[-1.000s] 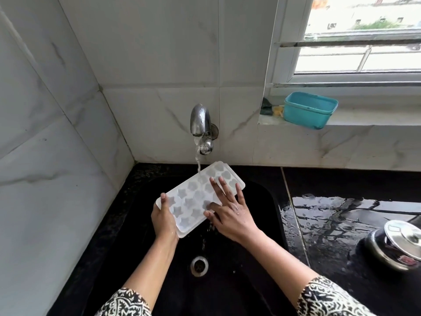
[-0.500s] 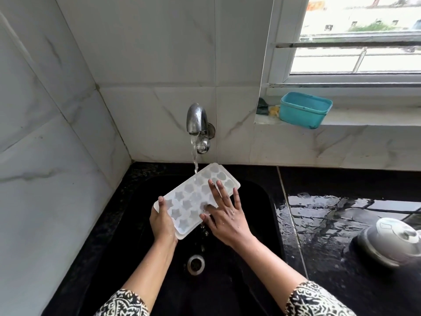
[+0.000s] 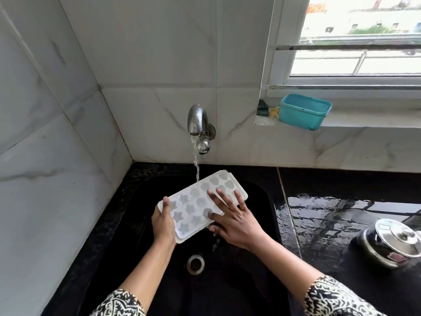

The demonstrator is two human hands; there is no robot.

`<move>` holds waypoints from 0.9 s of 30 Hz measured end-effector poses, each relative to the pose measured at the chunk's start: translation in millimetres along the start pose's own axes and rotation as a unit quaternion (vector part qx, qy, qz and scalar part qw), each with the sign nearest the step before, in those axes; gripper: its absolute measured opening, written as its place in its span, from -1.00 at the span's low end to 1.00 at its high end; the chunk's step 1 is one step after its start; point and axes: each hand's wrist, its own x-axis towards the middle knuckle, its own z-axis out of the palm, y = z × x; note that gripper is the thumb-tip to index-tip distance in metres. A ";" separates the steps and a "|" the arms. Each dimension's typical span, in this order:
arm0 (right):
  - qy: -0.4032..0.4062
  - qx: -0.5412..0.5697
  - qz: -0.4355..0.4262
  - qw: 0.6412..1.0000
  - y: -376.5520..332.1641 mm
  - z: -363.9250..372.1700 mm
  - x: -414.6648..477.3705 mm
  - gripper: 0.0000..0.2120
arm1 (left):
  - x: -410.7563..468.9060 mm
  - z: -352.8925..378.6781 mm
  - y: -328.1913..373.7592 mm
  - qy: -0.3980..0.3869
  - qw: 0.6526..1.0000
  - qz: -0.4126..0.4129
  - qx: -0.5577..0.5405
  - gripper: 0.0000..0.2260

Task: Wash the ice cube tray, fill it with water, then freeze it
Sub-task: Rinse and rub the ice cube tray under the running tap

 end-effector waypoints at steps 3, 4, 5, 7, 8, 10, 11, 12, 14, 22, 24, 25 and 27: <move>0.038 -0.046 -0.006 0.998 3.6 0.1 -4.4 -0.52 | 2.4 -1.1 1.7 0.004 1.000 -0.001 0.002 -0.71; 0.050 -0.045 0.014 0.998 1.9 -0.5 -6.0 -0.50 | 3.4 -1.2 1.5 0.004 1.000 -0.002 -0.003 -0.73; 0.056 -0.042 0.043 0.997 -0.3 -1.6 -6.6 -0.48 | 3.5 -0.6 2.2 0.003 1.000 -0.003 -0.007 -0.75; 0.058 -0.018 0.107 0.992 -5.8 -6.4 -2.6 -0.46 | 3.0 3.1 0.6 -0.002 1.000 -0.016 -0.006 -0.75; 0.056 0.004 0.130 0.990 -9.1 -9.5 1.7 -0.47 | 3.6 5.5 -1.9 -0.004 1.000 -0.022 -0.008 -0.75; 0.043 0.052 0.134 0.989 -15.4 -15.6 12.8 -0.50 | 2.6 12.8 -5.1 -0.007 0.999 -0.033 -0.015 -0.75; 0.032 0.076 0.125 0.989 -18.4 -18.0 18.5 -0.51 | 2.0 17.5 -6.4 -0.013 0.999 -0.036 -0.018 -0.75; 0.017 0.099 0.118 0.988 -20.6 -20.4 24.1 -0.51 | 1.7 22.5 -7.6 -0.020 0.999 -0.032 -0.020 -0.74; -0.003 0.118 0.112 0.987 -22.7 -23.4 34.7 -0.51 | 0.1 31.6 -7.5 -0.024 0.999 -0.027 -0.005 -0.74; -0.014 0.123 0.148 0.981 -36.0 -12.5 60.9 -0.26 | 3.7 37.5 -16.2 -0.027 0.999 -0.014 0.024 -0.67; -0.003 0.128 0.135 0.983 -29.8 -11.4 58.3 -0.40 | 5.5 34.1 -16.6 -0.020 0.999 -0.003 0.040 -0.65; 0.005 0.108 0.127 0.986 -23.0 -8.7 56.4 -0.52 | 5.4 33.5 -15.6 -0.018 0.999 0.003 0.044 -0.67; 0.037 0.041 0.114 0.992 -15.7 -2.2 55.7 -0.65 | 6.6 33.1 -17.8 -0.026 0.999 0.008 0.045 -0.69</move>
